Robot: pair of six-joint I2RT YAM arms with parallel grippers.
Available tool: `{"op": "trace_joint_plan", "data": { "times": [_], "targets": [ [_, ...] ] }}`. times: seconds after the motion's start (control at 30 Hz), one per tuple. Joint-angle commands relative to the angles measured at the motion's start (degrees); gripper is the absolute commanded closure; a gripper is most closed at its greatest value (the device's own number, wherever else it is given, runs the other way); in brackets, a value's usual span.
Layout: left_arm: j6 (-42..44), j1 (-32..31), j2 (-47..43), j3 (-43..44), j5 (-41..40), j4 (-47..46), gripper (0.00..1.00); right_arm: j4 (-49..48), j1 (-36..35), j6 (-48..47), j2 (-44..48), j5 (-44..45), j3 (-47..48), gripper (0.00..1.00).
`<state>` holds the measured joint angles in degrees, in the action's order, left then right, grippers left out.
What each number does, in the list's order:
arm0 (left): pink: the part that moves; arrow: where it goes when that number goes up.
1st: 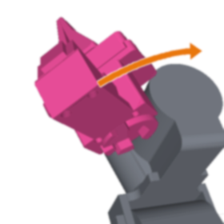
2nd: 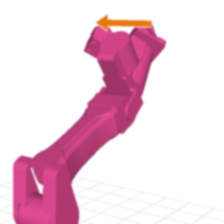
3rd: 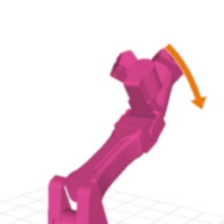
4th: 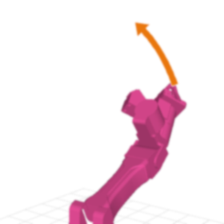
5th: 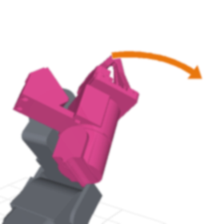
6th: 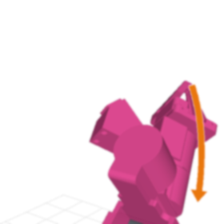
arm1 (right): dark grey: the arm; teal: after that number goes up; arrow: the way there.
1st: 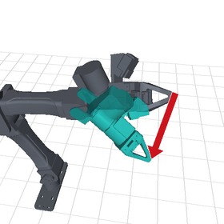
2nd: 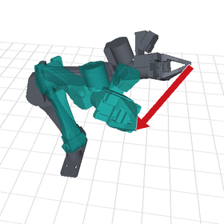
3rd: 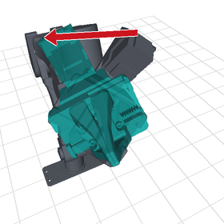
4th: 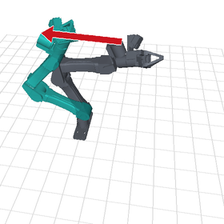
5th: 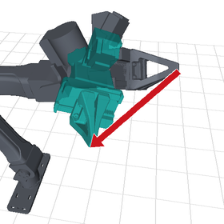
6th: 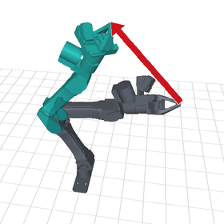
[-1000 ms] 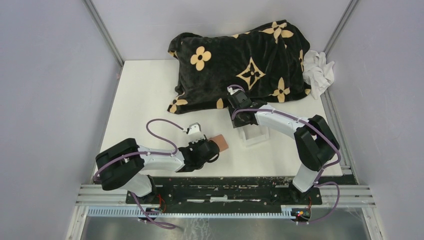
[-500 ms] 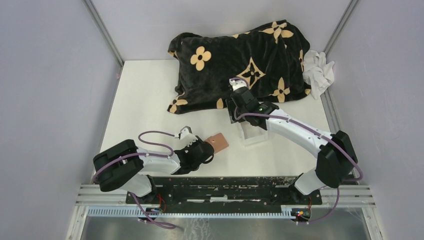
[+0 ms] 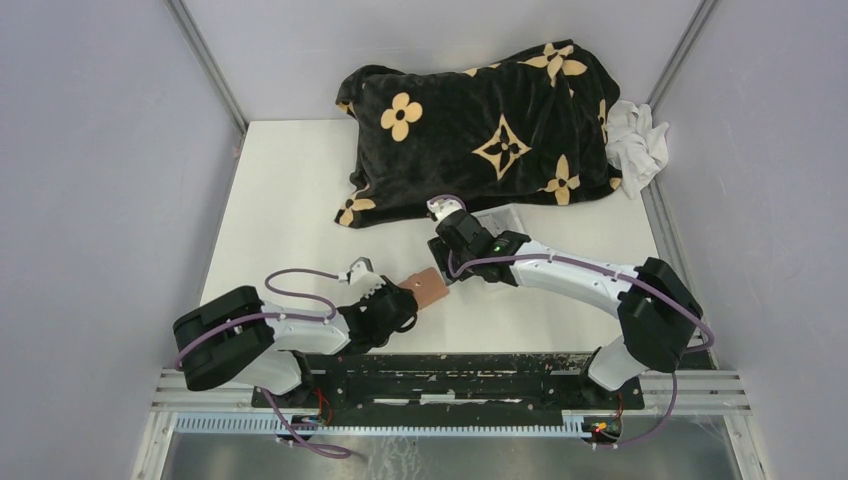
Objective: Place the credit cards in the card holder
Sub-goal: Move the card holder to the center of the board.
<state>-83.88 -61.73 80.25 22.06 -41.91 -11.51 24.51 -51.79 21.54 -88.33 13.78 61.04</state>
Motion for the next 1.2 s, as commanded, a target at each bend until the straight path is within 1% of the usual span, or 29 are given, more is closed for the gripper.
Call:
{"op": "trace_joint_plan", "data": {
  "times": [0.0, 0.1, 0.17, 0.4, 0.53, 0.67, 0.77, 0.87, 0.93, 1.07, 1.17],
  "targets": [
    [5.75, 0.34, -2.64, -5.41, -4.78, -1.98, 0.97, -5.74, -0.2, -0.95, -1.81, -4.89, 0.66, 0.42],
    [10.69, 0.36, -4.74, -7.78, -5.92, -7.54, 0.97, -6.04, -0.18, -1.21, -3.91, -6.81, 1.87, 0.42],
    [14.3, 0.36, -5.53, -8.3, -6.5, -9.53, 0.97, -6.53, -0.15, -1.32, -5.17, -7.22, 2.06, 0.42],
    [24.25, 0.45, -7.39, -6.77, -9.94, -13.08, 0.97, -8.41, -0.16, -1.81, -10.2, -8.15, 2.92, 0.43],
    [26.47, 0.48, -10.49, -5.31, -12.08, -11.61, 0.97, -10.34, -0.15, -1.97, -9.02, -6.08, 1.99, 0.43],
    [23.11, 0.45, -13.77, -4.69, -13.54, -7.86, 0.97, -10.64, -0.33, -3.4, -6.3, -1.38, 2.56, 0.42],
    [19.73, 0.19, -14.73, -4.58, -16.23, -5.89, 0.97, -12.81, -0.4, -5.1, -5.99, 3.54, 3.66, 0.41],
    [14.71, 0.05, -15.51, -4.28, -17.7, -0.78, 0.97, -14.84, -0.33, -5.47, -6.2, 8.37, 4.29, 0.41],
    [11.88, -0.12, -15.74, -3.85, -16.59, 3.16, 0.97, -14.18, -0.33, -5.68, -7.18, 8.71, 5.42, 0.42],
    [4.58, -1.96, -13.57, -2.94, -15.75, 11.41, 0.97, -9.12, -0.33, -4.34, -10.58, 6.43, 8.66, 0.52],
    [-0.8, -4.45, -11.32, -2.91, -15.9, 15.11, 0.97, -9.19, -0.33, -3.23, -11.95, 4.69, 8.03, 0.66]
  ]
}}
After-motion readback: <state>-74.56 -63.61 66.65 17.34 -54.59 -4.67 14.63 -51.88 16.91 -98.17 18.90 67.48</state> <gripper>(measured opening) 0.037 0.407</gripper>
